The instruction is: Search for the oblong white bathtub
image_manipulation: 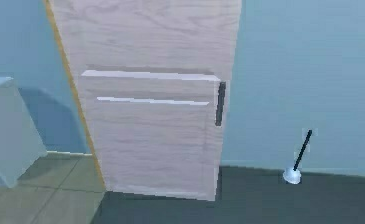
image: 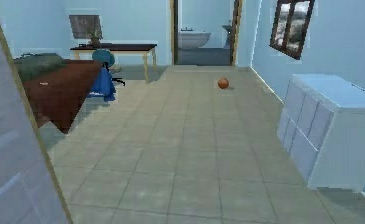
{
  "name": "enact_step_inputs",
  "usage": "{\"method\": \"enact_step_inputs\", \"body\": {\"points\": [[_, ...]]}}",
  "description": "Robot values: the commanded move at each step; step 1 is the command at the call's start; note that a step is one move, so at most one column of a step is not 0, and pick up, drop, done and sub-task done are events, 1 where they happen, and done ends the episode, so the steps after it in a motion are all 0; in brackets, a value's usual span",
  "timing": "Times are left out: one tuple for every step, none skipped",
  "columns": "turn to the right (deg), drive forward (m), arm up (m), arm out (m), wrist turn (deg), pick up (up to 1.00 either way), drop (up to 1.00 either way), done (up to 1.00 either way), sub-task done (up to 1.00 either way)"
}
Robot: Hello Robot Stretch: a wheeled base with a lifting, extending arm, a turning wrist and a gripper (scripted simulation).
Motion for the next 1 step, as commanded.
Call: {"method": "enact_step_inputs", "body": {"points": [[0.0,1.00,0.00,0.00,0.0,0.00,0.00,0.00,0.00]]}}
